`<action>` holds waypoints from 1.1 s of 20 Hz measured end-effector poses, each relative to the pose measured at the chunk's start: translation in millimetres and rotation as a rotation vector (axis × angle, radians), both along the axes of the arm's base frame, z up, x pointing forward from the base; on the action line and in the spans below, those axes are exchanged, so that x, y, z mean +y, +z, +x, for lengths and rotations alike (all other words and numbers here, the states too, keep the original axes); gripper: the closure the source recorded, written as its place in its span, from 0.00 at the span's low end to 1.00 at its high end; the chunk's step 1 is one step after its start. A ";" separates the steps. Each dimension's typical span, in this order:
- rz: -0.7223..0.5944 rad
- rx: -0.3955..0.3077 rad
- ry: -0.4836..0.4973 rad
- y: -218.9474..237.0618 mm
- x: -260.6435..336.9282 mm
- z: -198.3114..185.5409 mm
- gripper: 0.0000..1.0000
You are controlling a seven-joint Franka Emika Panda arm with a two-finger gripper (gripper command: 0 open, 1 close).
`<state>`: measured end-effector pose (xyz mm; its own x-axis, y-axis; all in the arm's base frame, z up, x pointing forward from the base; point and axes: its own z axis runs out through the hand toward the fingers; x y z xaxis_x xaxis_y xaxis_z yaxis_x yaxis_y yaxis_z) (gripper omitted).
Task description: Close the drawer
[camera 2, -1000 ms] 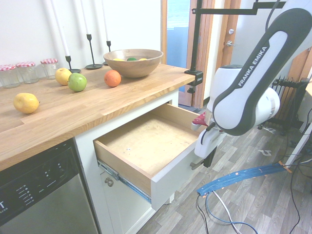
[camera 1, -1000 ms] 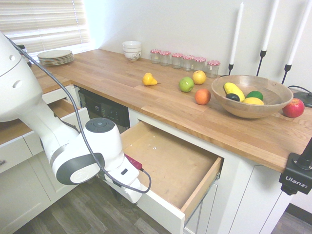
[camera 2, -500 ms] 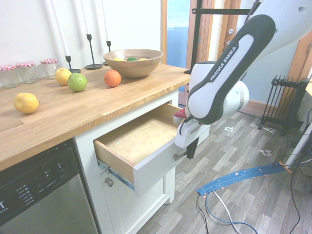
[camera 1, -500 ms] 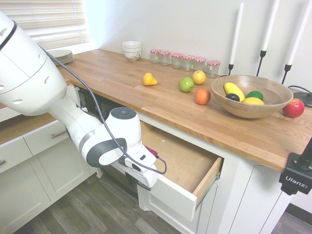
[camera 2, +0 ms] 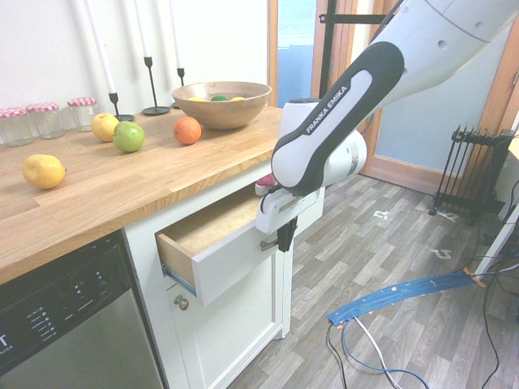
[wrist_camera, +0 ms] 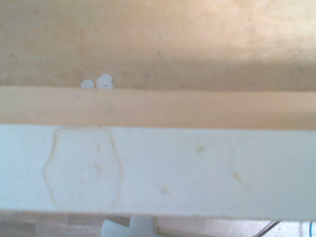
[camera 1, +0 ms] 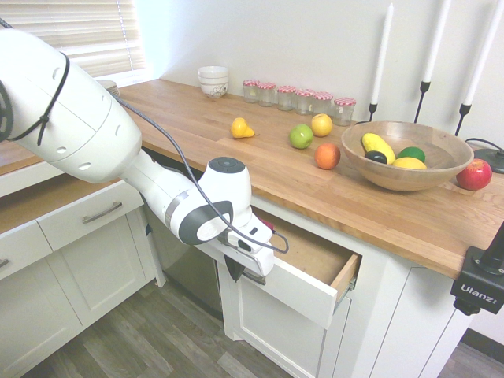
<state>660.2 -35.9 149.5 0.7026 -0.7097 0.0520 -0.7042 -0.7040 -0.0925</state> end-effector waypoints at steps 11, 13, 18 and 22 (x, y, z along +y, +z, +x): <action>-0.014 -0.005 -0.011 0.3 -5.5 49.9 1.00; -0.015 -0.013 -0.010 0.5 -5.5 56.9 1.00; -0.017 -0.031 -0.024 -1.6 -4.1 71.8 1.00; -0.026 -0.050 -0.029 -2.9 -2.2 81.7 1.00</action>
